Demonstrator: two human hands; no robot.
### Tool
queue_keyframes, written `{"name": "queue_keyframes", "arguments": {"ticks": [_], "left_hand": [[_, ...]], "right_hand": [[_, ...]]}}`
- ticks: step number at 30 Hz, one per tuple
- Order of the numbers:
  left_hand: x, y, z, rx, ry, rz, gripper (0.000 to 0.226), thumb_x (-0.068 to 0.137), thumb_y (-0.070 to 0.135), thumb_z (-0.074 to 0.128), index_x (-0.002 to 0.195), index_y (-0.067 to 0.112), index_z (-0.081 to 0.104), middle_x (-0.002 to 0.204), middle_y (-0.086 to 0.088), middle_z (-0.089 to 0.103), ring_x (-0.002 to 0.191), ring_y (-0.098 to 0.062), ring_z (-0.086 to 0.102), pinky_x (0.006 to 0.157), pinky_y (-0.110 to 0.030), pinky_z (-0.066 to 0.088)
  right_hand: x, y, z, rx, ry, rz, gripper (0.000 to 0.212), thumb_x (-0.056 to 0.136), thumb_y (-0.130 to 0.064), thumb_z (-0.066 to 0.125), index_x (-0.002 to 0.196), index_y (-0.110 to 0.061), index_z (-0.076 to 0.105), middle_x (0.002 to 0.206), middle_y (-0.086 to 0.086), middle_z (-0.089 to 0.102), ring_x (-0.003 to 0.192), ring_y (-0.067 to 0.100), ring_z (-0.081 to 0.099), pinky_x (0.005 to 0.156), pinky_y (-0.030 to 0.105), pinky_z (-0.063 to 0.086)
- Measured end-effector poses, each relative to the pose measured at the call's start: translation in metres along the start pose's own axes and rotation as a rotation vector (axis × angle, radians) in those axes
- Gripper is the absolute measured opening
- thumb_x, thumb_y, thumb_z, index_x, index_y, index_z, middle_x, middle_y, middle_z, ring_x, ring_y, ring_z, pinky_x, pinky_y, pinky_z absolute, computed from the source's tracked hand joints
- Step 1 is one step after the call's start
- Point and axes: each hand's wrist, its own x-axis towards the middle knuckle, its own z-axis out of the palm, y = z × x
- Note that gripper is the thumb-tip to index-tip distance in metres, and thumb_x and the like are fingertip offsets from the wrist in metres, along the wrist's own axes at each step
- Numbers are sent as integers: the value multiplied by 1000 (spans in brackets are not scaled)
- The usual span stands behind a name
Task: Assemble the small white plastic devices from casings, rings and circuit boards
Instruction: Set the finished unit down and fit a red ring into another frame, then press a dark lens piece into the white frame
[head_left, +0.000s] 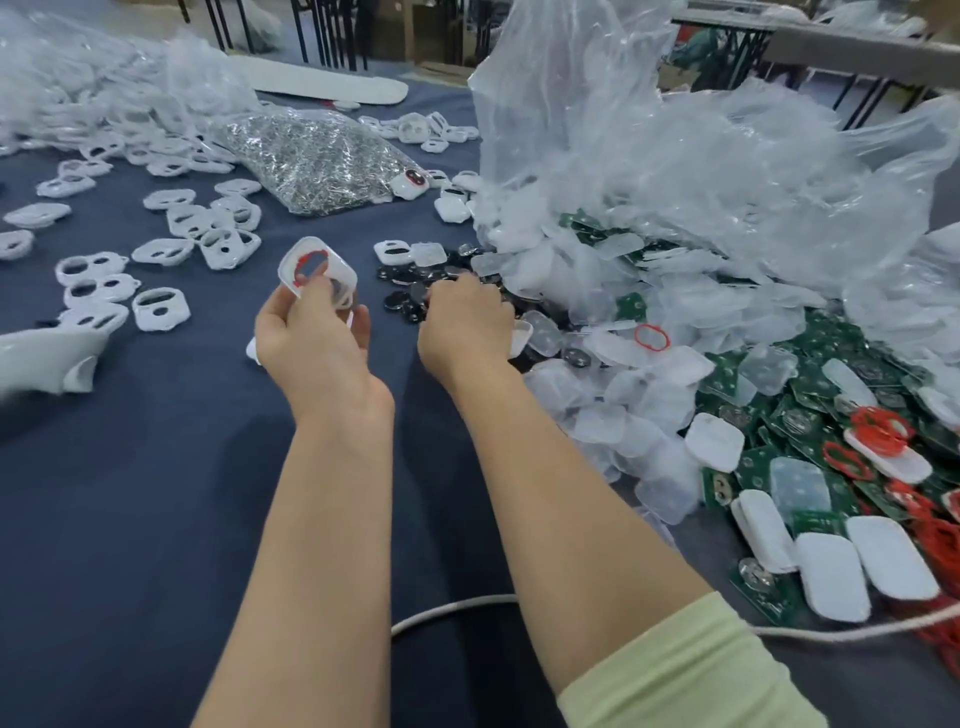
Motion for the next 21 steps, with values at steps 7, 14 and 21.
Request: {"name": "queue_keyframes", "arguments": {"ticks": [7,14,21], "left_hand": [[6,-6,-4,-11,69,-14,16,90,7,57,104,13,56,108,-7,60,81,-14,57,64,-16,51],[-8,-31,4,242,-91,63,18,90,5,63,86,20,54,86,5,62,70,1,55,61,-7,42],[-19,-39,6,379,-222,215,24,91,3,59,78,23,55,75,9,60,68,1,55,60,-5,40]], "right_hand": [[2,2,3,98,106,62,25,93,-21,53,118,-18,59,124,6,58,119,27,47,95,38,35],[-2,12,-9,131,-4,-45,21,89,-24,61,103,-9,66,109,12,64,106,31,55,83,33,43],[-9,28,-24,603,300,-1,28,92,-26,59,76,-6,70,64,3,56,65,19,47,59,26,27]]}}
